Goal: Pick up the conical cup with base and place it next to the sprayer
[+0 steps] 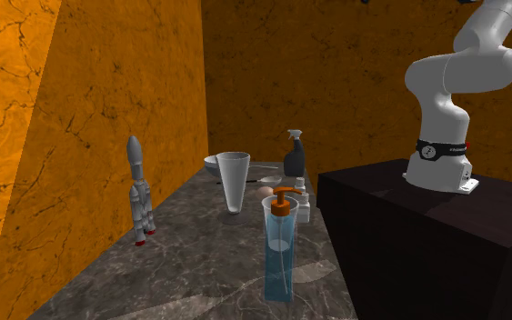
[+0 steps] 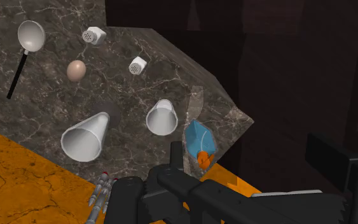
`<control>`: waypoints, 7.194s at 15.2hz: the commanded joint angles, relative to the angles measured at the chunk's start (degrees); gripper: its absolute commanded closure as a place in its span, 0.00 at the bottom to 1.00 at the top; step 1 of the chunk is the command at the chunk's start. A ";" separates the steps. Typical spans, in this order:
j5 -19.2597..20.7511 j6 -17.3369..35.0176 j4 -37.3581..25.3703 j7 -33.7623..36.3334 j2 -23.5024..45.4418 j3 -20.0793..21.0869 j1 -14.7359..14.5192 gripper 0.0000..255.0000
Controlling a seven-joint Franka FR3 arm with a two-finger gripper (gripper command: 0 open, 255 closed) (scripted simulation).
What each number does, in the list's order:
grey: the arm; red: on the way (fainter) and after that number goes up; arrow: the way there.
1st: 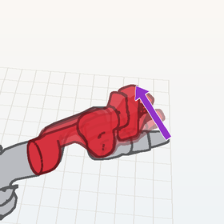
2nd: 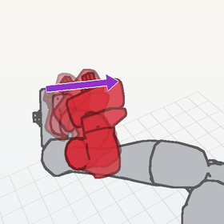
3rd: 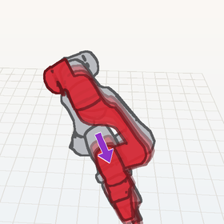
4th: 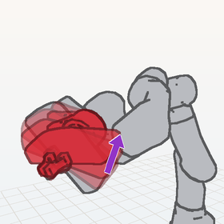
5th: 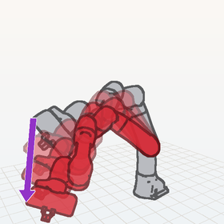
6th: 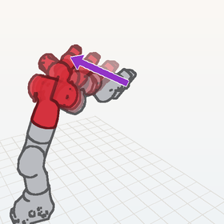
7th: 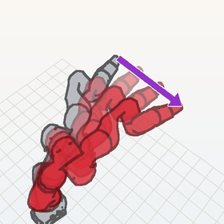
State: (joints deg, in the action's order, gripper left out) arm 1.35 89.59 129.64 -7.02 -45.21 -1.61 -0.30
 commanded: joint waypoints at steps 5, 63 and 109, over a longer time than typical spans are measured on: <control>1.69 7.19 4.20 -2.01 2.85 -2.19 0.87 0.00; -9.35 60.69 -9.40 -26.23 69.17 -13.90 9.82 1.00; -0.89 30.10 -21.88 -21.27 50.26 -17.31 6.87 1.00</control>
State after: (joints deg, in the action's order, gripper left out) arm 0.44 120.48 108.52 -28.28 5.13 -18.91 6.57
